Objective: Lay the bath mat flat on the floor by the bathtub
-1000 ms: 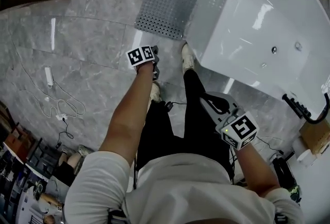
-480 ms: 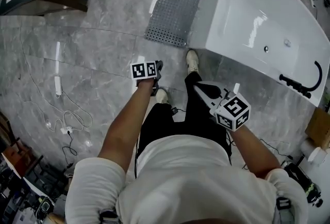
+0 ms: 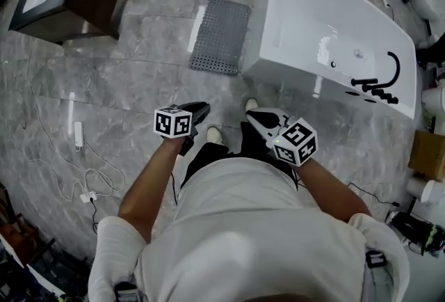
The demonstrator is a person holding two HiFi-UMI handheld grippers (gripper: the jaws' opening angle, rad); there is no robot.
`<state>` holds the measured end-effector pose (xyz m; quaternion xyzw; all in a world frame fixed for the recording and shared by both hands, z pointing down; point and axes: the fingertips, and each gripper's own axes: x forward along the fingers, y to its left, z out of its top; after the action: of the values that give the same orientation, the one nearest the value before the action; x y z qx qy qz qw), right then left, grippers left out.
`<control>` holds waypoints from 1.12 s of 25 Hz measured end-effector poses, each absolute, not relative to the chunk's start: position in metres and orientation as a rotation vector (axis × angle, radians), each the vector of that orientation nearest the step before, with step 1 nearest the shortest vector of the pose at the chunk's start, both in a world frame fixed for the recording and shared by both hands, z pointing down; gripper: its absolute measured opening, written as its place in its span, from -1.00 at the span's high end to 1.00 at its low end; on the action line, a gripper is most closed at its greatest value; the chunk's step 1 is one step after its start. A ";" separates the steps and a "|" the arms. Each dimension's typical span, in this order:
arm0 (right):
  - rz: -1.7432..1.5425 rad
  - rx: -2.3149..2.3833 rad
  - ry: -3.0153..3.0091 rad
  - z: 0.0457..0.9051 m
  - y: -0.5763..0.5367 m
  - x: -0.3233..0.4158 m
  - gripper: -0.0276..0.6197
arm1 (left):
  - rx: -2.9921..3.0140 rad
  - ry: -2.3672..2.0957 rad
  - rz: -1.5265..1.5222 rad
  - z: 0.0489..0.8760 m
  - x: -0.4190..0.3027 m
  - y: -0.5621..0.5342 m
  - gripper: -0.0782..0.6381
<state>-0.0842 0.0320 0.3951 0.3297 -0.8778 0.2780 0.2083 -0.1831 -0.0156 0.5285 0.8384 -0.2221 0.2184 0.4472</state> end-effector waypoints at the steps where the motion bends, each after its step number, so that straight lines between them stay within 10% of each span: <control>1: 0.743 0.904 -2.445 0.390 0.040 -0.087 0.89 | 2.105 -0.536 0.536 0.514 -0.187 -0.004 0.61; 28: 0.646 1.000 -2.489 0.353 0.218 0.050 0.89 | 2.459 -0.571 0.478 0.358 -0.061 0.184 0.70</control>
<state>0.0504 0.2176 0.3531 0.3558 -0.8857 0.2297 0.1901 -0.0610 0.1837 0.3585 0.9181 -0.2133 0.1784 0.2824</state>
